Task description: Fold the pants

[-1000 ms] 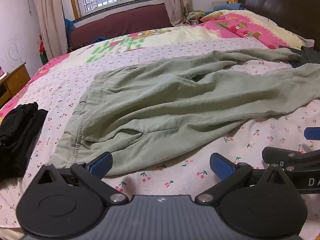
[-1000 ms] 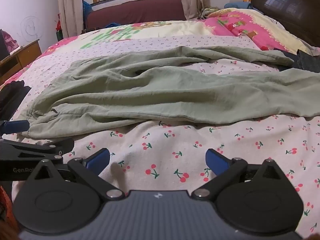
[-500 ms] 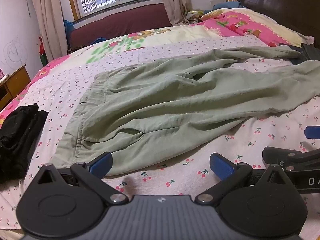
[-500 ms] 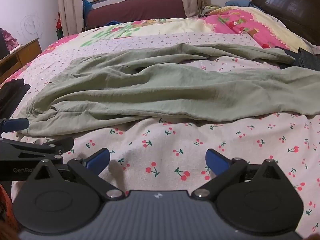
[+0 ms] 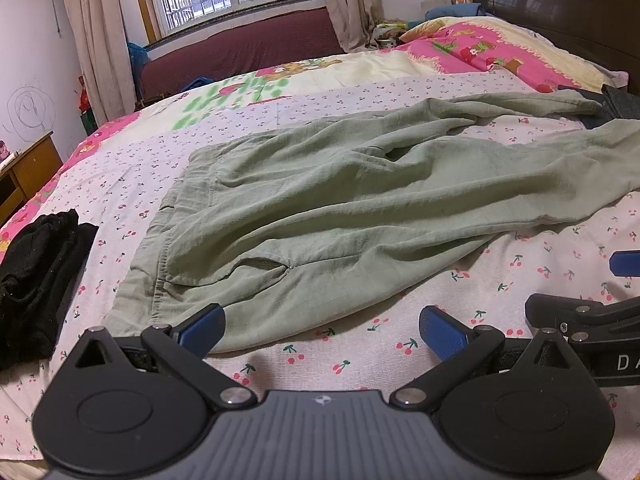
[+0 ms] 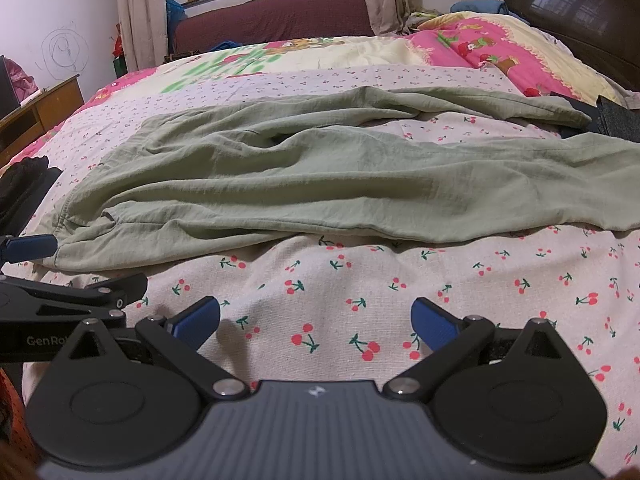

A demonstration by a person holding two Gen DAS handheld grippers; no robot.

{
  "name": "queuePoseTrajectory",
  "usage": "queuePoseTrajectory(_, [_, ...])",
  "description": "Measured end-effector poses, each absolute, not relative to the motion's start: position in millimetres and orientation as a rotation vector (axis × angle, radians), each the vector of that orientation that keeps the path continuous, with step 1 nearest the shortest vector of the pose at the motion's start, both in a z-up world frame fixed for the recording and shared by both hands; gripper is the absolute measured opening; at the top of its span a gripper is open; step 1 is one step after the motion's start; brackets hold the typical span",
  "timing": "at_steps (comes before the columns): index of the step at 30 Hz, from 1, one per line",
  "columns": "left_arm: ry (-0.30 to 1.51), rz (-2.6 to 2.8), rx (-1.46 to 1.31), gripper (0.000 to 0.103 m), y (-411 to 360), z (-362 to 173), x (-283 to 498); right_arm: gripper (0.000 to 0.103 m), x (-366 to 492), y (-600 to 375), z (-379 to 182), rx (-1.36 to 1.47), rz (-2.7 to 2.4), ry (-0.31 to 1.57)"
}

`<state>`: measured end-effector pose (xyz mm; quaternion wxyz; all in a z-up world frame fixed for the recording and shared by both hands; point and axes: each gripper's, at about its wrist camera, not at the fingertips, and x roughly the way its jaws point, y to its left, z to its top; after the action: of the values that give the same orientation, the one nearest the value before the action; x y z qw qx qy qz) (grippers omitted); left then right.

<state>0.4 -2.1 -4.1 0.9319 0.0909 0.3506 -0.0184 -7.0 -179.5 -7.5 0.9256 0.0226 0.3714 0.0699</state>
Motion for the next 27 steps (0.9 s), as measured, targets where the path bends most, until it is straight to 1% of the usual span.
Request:
queuePoseTrajectory(19, [0.716,-0.034,0.192,0.103,-2,-4,0,0.101,-6,-176,-7,0.042,0.154,0.762])
queuePoseTrajectory(22, [0.714,-0.030,0.198,0.103,-1,-4,1,0.098,-5,-173,-6,0.039,0.168,0.760])
queuePoseTrajectory(27, [0.699,-0.020,0.198,0.103,5,2,4,0.098,-2,-168,2,0.042,0.199,0.737])
